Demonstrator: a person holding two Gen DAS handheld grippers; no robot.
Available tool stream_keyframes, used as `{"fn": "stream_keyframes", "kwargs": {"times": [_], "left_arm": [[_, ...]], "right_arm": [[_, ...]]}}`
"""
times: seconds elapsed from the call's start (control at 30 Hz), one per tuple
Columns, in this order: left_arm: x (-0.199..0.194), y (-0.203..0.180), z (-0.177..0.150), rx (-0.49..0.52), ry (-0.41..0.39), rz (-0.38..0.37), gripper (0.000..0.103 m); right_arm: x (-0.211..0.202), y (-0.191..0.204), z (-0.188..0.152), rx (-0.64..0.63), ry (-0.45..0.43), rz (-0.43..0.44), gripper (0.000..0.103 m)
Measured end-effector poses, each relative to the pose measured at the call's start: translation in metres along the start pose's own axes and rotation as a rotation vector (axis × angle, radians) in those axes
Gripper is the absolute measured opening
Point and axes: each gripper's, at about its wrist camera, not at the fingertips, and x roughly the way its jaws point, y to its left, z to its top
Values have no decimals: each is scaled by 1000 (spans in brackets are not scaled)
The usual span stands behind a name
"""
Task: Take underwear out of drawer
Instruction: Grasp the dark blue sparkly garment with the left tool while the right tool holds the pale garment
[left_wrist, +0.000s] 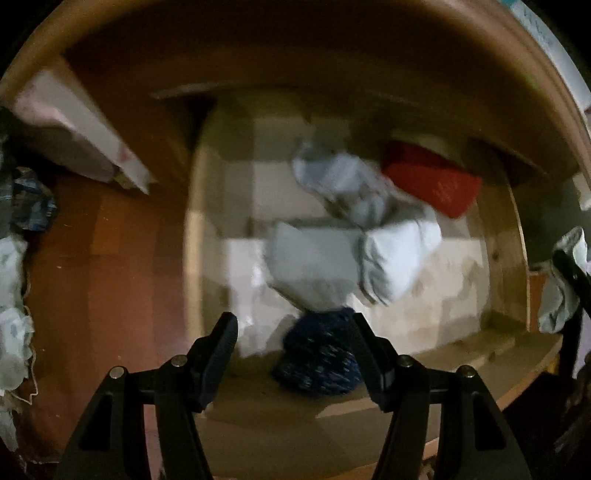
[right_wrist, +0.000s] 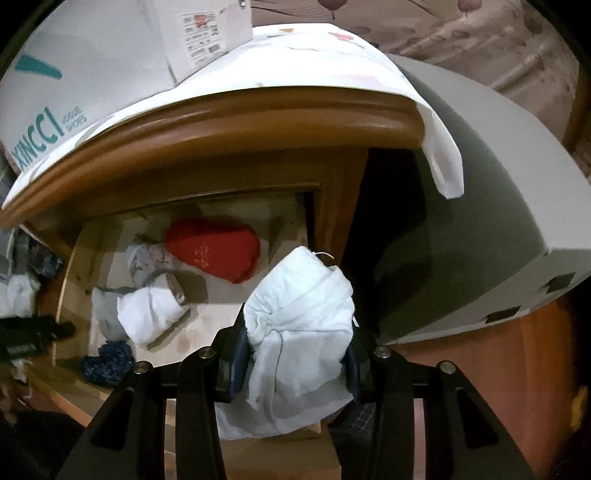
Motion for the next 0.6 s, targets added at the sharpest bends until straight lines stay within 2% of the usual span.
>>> {"fn": "stream_keyframes", "kwargs": {"times": [0.17,0.47,0.6], "left_arm": [[16,-2,6,-26,94,-41,63],[47,-10,11,-56,271,-50,63],[62,-12,10,-56,323,-27,64]], "right_arm": [[1,-3,2,26,7,33,39],[-4,-6,2,35,-12,21,39],[-4,-6,3,35,-13,30,39]]}}
